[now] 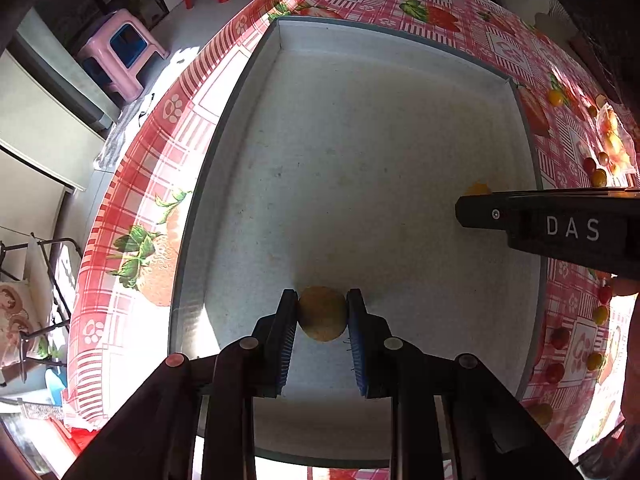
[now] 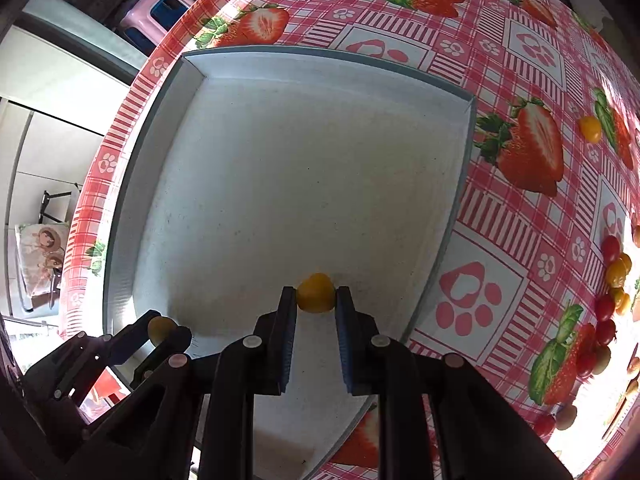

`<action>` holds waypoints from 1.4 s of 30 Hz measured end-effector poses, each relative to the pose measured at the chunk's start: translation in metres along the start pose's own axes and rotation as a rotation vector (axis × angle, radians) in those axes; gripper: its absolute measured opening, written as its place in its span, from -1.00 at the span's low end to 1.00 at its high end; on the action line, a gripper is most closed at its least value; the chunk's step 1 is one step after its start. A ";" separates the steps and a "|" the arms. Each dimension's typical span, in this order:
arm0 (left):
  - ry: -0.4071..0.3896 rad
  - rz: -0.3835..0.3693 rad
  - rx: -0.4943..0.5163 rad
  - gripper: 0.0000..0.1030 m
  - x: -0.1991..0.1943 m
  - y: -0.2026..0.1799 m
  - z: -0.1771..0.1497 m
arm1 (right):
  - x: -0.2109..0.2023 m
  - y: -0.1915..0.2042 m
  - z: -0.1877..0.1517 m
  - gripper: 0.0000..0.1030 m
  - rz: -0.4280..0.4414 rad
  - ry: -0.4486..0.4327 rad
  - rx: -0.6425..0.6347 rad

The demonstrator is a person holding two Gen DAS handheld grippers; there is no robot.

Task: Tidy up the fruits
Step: 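Carry both fruits over the white tray and open both tools to drop them, then grasp a red cherry tomato with the left tool while the right grasps a brown fruit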

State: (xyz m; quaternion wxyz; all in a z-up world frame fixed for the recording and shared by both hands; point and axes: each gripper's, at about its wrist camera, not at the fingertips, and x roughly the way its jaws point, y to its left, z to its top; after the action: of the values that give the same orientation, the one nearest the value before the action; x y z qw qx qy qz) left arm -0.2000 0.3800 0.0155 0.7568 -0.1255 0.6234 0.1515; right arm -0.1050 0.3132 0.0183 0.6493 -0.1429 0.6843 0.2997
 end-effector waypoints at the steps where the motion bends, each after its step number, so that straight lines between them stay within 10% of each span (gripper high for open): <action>1: 0.003 0.000 0.004 -0.49 0.001 -0.001 -0.001 | 0.003 0.001 0.000 -0.56 -0.006 0.007 -0.006; 7: 0.004 0.014 0.017 -0.47 0.002 -0.004 -0.003 | 0.006 0.004 0.002 -0.41 -0.002 0.013 -0.037; 9: 0.009 0.026 0.017 0.30 0.001 -0.006 -0.004 | 0.007 0.011 0.007 0.07 -0.014 0.006 -0.048; 11: -0.029 0.049 0.015 0.56 -0.004 -0.007 -0.006 | -0.001 0.012 0.011 0.30 -0.008 -0.019 -0.059; 16: -0.013 0.045 0.045 0.56 -0.010 -0.014 -0.006 | -0.025 0.015 0.011 0.56 -0.003 -0.073 -0.066; 42: -0.056 0.029 0.239 0.56 -0.042 -0.100 0.001 | -0.098 -0.088 -0.045 0.65 -0.084 -0.202 0.098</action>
State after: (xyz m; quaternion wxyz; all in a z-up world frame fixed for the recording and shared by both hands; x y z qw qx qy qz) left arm -0.1679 0.2850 0.0566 0.7811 -0.0214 0.6174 0.0904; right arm -0.0781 0.1990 0.0935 0.7331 -0.1085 0.6227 0.2511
